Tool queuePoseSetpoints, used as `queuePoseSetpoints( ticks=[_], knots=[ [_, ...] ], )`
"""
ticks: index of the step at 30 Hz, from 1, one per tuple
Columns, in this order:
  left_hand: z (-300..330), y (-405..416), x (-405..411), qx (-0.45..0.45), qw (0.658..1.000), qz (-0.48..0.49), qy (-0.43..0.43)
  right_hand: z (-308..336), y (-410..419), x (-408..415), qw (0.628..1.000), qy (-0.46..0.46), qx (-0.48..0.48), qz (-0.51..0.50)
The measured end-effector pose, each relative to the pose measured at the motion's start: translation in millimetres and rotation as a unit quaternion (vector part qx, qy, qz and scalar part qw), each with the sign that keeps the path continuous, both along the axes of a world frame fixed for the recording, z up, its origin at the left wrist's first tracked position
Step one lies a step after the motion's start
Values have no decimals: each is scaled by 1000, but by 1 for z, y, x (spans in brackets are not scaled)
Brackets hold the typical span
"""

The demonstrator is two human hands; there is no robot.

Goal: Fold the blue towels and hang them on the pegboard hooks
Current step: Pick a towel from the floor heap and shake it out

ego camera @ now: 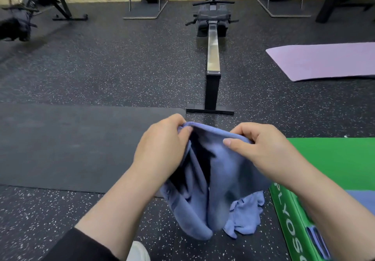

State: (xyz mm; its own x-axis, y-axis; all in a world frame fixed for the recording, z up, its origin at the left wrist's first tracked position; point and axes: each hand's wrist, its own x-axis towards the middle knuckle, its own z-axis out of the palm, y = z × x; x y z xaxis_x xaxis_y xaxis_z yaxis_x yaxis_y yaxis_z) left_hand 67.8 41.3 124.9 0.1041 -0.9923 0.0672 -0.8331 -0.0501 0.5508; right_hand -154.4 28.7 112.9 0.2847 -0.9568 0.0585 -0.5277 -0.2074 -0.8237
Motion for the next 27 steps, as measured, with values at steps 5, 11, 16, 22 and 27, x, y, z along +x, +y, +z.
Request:
queuePoseSetpoints(
  ticks=[5,11,16,22,27],
  knots=[
    [0,11,-16,44,982,-172,69,5,7,10,999,3,-12,35],
    [-3,5,-14,10,995,-100,24,5,5,6,1000,10,6,8],
    [-7,-4,1,-4,999,-20,34,9,5,-2,999,9,31,-30],
    [-5,1,-1,16,997,-25,70,9,6,1,992,-76,94,-39],
    [1,1,1,45,992,24,116,6,8,4,981,-112,145,-70]
  ],
)
